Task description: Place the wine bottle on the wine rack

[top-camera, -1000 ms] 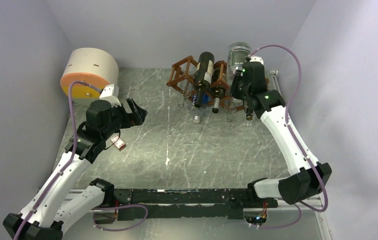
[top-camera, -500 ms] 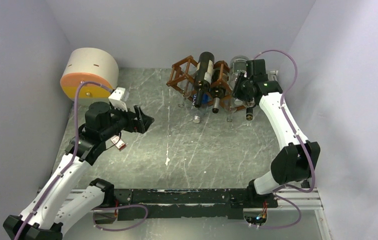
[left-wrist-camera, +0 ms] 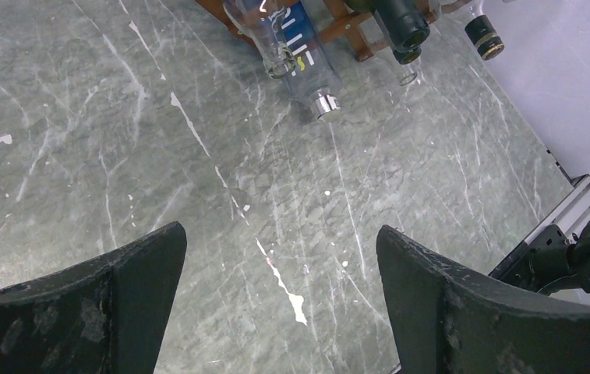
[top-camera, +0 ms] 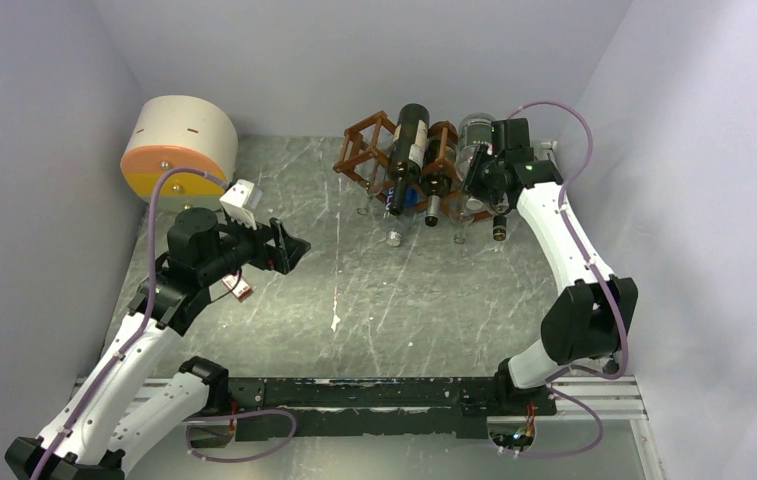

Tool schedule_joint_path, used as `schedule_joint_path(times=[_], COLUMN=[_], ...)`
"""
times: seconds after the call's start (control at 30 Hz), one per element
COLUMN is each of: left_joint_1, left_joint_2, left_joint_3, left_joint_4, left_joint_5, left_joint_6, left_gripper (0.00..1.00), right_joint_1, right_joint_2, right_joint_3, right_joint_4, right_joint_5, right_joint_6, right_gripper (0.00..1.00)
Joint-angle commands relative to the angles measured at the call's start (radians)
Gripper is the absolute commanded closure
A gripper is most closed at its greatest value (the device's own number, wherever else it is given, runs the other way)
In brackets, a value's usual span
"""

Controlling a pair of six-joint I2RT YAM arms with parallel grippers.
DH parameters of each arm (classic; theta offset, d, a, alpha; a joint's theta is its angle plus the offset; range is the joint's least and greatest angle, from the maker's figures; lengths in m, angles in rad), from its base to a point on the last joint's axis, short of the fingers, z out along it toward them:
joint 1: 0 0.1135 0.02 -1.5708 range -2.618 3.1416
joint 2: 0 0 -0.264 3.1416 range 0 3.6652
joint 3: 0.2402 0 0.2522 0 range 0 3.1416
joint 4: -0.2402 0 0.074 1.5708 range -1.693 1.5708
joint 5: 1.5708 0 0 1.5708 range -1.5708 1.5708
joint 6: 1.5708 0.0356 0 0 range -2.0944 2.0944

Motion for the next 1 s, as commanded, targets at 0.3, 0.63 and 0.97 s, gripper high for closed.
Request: schedule_joint_path(times=[0.3, 0.63, 0.97], left_joint_1=[-0.004, -0.004, -0.003], left_joint_2=[0.014, 0.056, 0.054], left_joint_3=[0.002, 0.042, 0.196], left_joint_4=[0.024, -0.027, -0.150], left_joint_5=[0.023, 0.006, -0.110], left_joint_6=[0.008, -0.003, -0.017], left_gripper=[0.05, 0.05, 0.05], right_joint_1=[-0.009, -0.009, -0.009], right_joint_2=[-0.020, -0.122, -0.365], right_joint_3=[0.002, -0.060, -0.144], right_joint_4=[0.182, 0.176, 0.092], right_joint_5=[0.005, 0.063, 0.206], right_joint_6=[-0.044, -0.045, -0.016], right_gripper=[0.50, 0.30, 0.28])
